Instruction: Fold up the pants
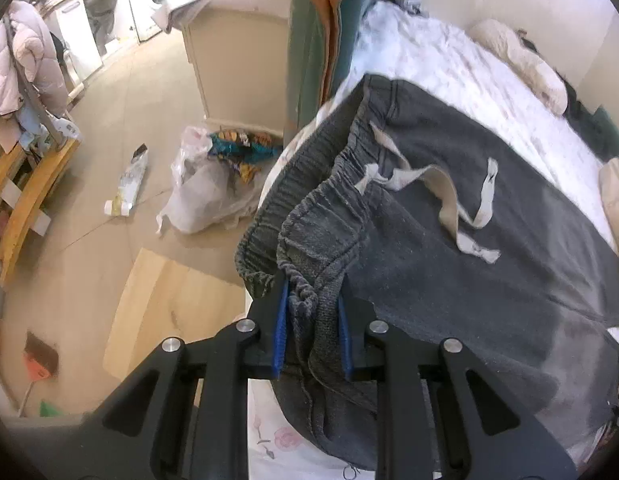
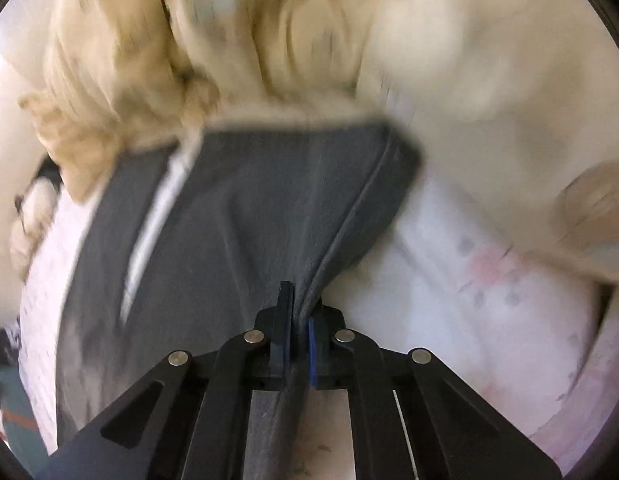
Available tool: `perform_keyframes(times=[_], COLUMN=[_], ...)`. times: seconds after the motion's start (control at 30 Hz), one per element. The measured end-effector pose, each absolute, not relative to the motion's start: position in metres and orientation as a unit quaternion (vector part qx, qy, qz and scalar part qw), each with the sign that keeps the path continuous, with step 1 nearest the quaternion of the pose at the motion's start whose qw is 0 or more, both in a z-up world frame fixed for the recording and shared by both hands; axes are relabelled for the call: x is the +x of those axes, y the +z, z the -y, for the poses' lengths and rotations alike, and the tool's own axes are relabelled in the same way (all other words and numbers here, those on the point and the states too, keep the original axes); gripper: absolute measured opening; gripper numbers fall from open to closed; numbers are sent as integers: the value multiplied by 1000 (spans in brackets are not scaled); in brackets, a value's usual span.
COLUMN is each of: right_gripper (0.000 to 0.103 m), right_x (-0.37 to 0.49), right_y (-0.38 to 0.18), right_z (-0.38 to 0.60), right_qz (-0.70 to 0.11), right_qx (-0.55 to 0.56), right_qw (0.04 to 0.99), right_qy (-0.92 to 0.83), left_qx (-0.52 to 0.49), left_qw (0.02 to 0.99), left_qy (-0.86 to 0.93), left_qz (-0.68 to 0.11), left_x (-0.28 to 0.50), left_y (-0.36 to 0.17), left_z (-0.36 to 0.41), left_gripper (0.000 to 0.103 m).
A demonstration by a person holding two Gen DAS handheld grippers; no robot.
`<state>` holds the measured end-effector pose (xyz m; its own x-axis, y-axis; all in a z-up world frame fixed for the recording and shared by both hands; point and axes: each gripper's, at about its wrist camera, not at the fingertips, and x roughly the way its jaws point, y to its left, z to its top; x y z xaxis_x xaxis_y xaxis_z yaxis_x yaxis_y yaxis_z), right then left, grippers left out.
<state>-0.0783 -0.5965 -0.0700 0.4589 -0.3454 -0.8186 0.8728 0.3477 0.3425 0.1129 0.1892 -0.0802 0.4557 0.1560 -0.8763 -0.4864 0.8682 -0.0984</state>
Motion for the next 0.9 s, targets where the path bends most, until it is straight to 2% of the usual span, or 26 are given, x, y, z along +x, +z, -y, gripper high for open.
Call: perform_keyframes(times=[0.27, 0.5, 0.7, 0.9], right_gripper=[3, 3, 3, 3], right_x=[-70, -16, 81, 232], right_y=[-18, 35, 75, 56], right_z=[592, 595, 588, 566], right_qz=[-249, -241, -278, -359], right_qx=[395, 350, 255, 139], right_qw=[810, 853, 892, 892], right_qy=[-354, -305, -249, -238], left_qx=[-200, -221, -175, -123], left_qw=[827, 853, 843, 805], left_qy=[194, 156, 150, 146], left_qz=[-489, -447, -486, -562], left_x=[111, 121, 187, 289], left_y=[-78, -11, -9, -33], left_z=[-197, -193, -205, -212], left_gripper=[18, 18, 17, 18])
